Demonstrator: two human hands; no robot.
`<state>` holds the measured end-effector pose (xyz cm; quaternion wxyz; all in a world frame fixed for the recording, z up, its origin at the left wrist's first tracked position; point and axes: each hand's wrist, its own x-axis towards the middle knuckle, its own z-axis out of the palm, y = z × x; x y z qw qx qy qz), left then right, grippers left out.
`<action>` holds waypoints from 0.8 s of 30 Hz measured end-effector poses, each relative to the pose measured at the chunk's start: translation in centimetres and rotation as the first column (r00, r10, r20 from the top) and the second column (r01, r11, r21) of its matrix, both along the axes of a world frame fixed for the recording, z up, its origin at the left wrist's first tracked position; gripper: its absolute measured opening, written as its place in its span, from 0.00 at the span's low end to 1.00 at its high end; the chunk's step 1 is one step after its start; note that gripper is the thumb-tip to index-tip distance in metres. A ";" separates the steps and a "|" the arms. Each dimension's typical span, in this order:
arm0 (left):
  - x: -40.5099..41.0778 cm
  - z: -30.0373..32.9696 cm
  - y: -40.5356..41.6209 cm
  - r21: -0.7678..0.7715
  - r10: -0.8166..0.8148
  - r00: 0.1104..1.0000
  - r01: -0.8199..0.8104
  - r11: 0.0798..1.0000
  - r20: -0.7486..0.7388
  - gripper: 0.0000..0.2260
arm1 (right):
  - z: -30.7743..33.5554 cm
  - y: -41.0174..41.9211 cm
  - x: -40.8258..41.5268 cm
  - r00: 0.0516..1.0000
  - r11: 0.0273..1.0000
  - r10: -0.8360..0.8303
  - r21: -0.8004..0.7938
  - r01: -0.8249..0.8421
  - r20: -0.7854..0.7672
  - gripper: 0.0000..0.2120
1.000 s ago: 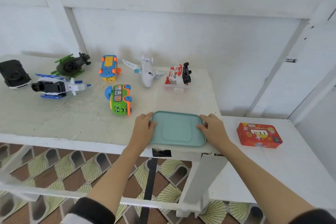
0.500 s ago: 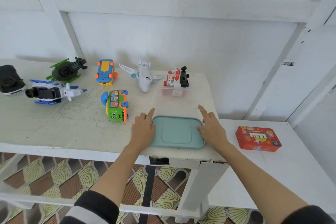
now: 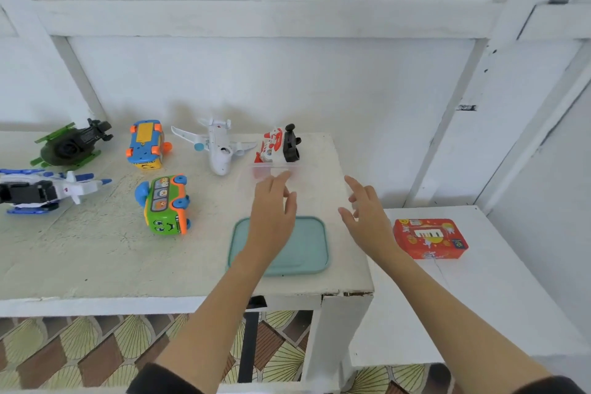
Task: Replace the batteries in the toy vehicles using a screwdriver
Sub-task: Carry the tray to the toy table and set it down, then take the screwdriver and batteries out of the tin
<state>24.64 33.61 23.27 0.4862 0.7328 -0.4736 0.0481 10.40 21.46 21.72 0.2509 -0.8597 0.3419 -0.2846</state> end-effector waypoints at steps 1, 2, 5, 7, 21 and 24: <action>-1.3 0.2 -1.4 -0.014 -0.045 0.999 0.046 0.999 0.014 0.16 | 0.1 -0.8 -0.8 1.000 1.000 -0.011 -0.005 0.011 0.022 0.26; -2.6 0.3 -2.9 -0.021 -0.087 0.996 0.087 0.996 0.021 0.17 | 0.1 -1.6 -1.7 0.999 1.000 -0.026 -0.010 0.027 0.035 0.26; -6.5 -0.2 -7.5 -0.020 -0.190 0.981 0.190 0.982 0.026 0.17 | -0.2 -4.6 -5.1 0.994 0.995 -0.099 -0.024 0.100 0.044 0.25; -9.2 -1.2 -10.7 0.005 -0.238 0.971 0.238 0.971 0.005 0.15 | -0.8 -7.1 -7.9 0.986 0.987 -0.160 -0.010 0.161 0.041 0.25; -21.9 -12.5 -29.4 0.325 -0.119 0.931 0.238 0.915 -0.346 0.14 | -9.3 -28.2 -25.7 0.961 0.962 -0.124 0.206 0.177 -0.246 0.24; -21.4 -15.4 -30.7 0.388 -0.022 0.929 0.176 0.905 -0.370 0.15 | -11.3 -31.6 -25.7 0.947 0.968 -0.037 0.224 0.114 -0.320 0.24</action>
